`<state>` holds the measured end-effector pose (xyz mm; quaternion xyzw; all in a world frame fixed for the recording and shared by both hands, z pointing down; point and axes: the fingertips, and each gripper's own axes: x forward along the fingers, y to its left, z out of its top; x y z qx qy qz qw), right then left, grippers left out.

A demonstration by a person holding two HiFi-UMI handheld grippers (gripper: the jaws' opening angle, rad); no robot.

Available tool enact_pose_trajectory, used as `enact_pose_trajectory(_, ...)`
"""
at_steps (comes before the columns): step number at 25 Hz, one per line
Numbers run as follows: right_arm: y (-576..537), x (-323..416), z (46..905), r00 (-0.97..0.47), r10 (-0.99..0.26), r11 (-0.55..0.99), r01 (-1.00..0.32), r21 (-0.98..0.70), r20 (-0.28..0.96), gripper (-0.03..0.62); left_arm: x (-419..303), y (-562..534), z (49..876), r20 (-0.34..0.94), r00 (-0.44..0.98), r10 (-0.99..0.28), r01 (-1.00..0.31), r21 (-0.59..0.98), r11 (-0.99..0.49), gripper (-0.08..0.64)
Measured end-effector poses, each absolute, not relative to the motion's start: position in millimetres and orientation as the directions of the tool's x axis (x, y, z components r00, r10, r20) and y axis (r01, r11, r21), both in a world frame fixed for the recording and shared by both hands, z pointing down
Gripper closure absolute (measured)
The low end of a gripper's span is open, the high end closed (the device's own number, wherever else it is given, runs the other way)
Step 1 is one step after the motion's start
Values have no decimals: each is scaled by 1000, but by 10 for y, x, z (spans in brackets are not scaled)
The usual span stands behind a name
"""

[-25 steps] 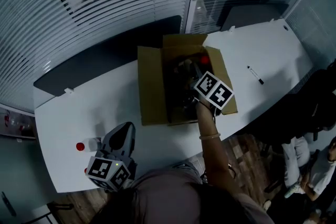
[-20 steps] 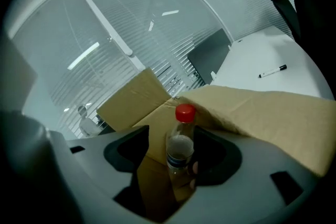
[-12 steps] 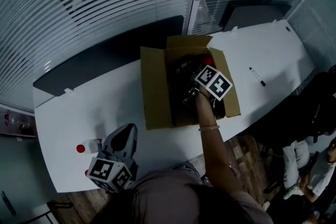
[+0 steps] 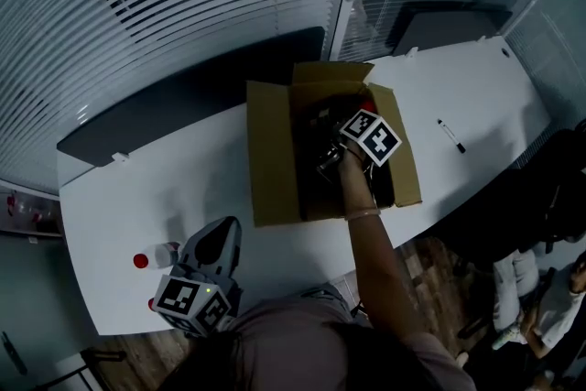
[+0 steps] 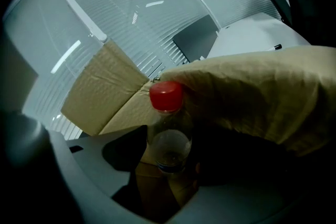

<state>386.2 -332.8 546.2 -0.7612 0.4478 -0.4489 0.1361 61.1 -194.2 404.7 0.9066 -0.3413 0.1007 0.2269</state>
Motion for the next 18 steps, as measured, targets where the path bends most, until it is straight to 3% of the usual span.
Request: enact_pose_trajectory(18, -3298, 3848, 5185, 171, -838, -493, -643, -586, 518, 318, 610, -1902, 3978, 327, 757, -566, -653, 340, -677, 551)
